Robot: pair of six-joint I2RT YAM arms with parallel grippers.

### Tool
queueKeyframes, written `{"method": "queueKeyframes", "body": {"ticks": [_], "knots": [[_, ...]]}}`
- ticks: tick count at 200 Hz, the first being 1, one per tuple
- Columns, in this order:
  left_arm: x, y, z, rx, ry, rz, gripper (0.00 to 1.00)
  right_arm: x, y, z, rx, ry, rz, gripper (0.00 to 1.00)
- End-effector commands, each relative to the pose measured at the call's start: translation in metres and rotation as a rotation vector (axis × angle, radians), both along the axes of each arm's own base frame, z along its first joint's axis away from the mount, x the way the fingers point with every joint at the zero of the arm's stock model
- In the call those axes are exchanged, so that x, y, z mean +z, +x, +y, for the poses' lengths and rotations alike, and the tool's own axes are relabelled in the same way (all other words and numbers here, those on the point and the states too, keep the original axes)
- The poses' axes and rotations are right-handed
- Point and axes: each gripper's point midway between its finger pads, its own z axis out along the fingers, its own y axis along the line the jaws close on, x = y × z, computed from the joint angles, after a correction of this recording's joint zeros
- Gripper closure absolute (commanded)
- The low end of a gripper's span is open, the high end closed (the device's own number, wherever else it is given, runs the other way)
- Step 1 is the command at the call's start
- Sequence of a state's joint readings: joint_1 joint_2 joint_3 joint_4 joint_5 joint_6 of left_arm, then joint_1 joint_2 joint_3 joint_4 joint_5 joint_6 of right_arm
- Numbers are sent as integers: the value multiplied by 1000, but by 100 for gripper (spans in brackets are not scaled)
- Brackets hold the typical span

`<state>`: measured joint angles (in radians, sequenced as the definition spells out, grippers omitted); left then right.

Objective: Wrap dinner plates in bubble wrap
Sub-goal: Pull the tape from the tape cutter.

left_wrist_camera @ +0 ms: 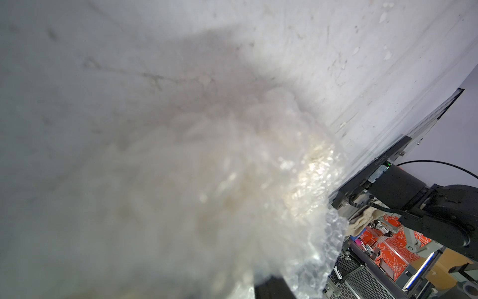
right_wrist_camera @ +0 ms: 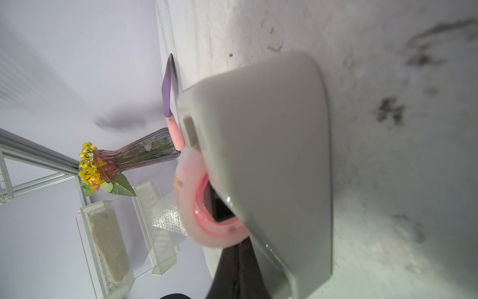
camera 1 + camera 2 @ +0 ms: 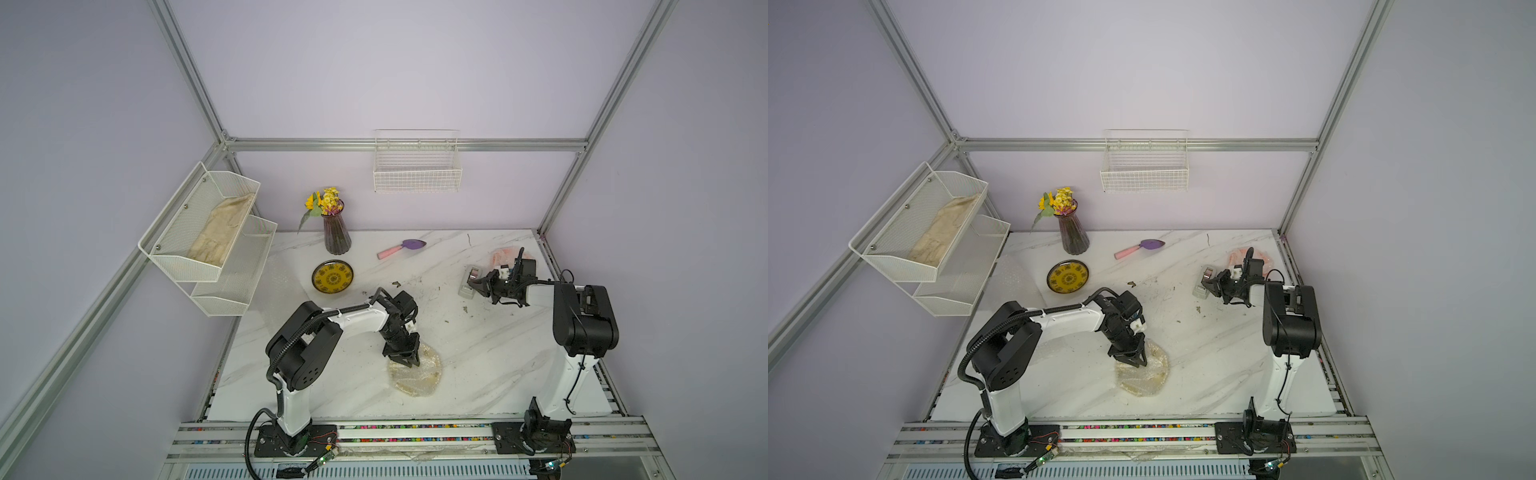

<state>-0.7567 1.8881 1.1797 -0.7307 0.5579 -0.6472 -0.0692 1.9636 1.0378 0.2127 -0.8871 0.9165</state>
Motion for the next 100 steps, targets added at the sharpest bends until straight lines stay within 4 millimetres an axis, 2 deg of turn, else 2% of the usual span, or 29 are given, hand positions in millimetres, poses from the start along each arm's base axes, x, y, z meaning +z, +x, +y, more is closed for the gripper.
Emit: {"method": "queueKeyframes", "body": {"ticks": [1,23,49,84,100], "knots": [[-41,-17,29,2,162,39,73,44,7,3,-4,-10,-83,100],[-40,-16,29,4,161,35,73,60,-10,10,8,-24,-80,100],[-39,-17,28,5,159,35,73,68,-38,20,15,-20,-62,100],[-40,-18,29,3,156,38,73,64,-80,37,38,-26,-19,100],[-40,-19,30,4,154,38,73,55,-96,45,50,-23,8,100]]}}
